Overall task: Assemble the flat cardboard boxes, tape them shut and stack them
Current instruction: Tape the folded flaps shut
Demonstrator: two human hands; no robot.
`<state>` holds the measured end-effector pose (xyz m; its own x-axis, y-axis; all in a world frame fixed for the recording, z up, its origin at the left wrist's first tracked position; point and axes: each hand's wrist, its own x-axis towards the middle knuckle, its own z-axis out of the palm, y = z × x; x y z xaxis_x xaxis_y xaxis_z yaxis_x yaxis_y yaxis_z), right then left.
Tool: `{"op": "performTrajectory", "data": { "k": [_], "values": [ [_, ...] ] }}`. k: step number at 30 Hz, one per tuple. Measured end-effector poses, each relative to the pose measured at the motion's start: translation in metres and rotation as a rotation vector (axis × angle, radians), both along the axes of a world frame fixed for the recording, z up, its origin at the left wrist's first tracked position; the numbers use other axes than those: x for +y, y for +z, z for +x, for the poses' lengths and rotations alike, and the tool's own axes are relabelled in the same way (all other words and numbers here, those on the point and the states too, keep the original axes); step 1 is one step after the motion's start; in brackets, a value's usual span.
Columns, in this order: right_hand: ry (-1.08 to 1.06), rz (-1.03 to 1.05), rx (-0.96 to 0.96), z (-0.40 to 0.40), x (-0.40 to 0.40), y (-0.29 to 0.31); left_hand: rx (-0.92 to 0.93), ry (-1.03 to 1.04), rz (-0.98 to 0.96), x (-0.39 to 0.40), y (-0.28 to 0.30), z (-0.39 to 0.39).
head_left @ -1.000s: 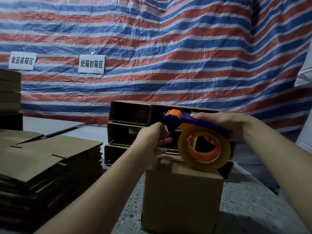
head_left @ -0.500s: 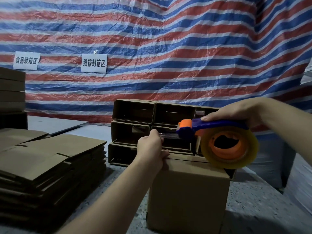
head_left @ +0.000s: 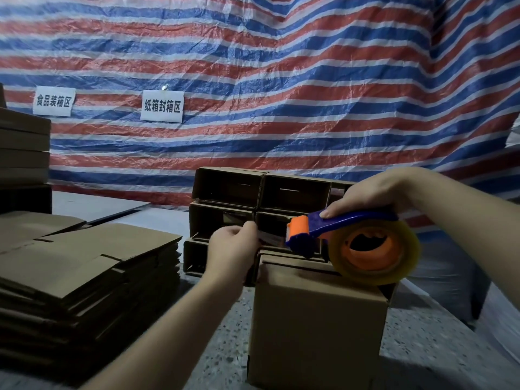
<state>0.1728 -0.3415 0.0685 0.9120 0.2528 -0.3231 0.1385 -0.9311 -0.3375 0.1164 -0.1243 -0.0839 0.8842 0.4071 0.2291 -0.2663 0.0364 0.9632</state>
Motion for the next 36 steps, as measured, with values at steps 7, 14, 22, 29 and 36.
{"op": "performTrajectory", "data": {
  "k": [7,14,22,29,36],
  "values": [
    [0.008,-0.081,-0.008,0.0,0.016,0.001,0.082,0.011,0.167,0.021,-0.02,-0.002],
    [-0.008,-0.095,0.014,0.002,0.018,0.001,0.117,0.025,0.217,0.02,-0.033,0.004],
    [-0.021,-0.143,-0.01,0.002,0.031,-0.002,0.163,0.021,0.191,0.018,-0.044,0.001],
    [-0.01,-0.15,0.001,-0.001,0.034,-0.002,0.22,-0.048,0.178,0.013,-0.052,0.0],
    [-0.018,-0.135,-0.016,-0.004,0.034,-0.003,0.296,-0.202,0.098,0.006,-0.055,-0.001]
  ]
}}
